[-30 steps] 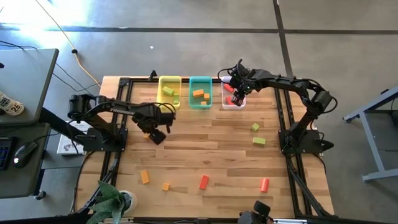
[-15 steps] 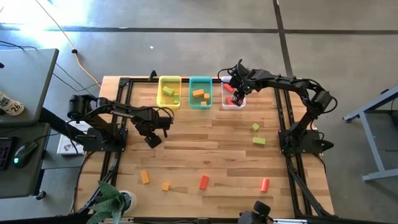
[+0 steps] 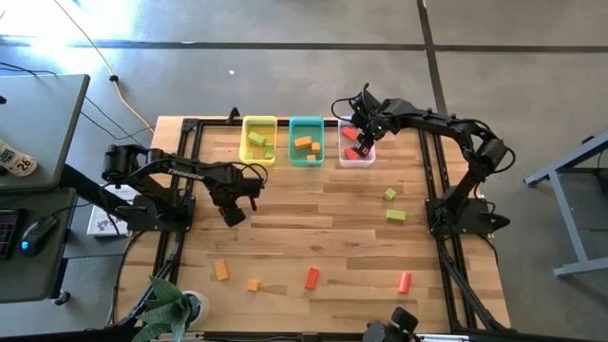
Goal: Sort & place blocks by color
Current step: Put the yellow block into the blue bin
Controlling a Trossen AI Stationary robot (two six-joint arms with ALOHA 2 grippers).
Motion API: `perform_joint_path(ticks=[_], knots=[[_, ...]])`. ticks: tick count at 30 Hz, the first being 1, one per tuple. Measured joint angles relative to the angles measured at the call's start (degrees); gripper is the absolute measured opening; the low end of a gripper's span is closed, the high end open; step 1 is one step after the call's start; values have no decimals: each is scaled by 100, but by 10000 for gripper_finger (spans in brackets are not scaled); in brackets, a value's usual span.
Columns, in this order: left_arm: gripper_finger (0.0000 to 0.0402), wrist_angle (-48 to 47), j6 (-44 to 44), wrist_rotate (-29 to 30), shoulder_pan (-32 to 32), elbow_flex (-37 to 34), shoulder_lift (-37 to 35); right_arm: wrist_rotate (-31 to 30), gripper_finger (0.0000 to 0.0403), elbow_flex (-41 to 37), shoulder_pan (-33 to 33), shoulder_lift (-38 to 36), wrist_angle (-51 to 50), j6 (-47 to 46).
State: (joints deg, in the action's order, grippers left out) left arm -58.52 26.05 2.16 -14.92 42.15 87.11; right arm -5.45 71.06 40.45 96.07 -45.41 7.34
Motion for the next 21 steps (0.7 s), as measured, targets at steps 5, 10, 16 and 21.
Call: perform_joint_path(ticks=[5, 10, 16, 21], knots=[[103, 83, -483, 2, -47, 367, 2, 197, 151, 476, 0, 0, -391, -389], [103, 667, -1003, 15, -239, 889, 2, 468, 151, 758, 0, -2, -529, -859], [103, 1601, -1491, -29, -632, 1425, 0, 819, 151, 847, -67, -2, -576, -1367], [103, 2609, -1853, -426, -1013, 1650, -2, 813, 151, 847, -304, 0, -585, -1697]])
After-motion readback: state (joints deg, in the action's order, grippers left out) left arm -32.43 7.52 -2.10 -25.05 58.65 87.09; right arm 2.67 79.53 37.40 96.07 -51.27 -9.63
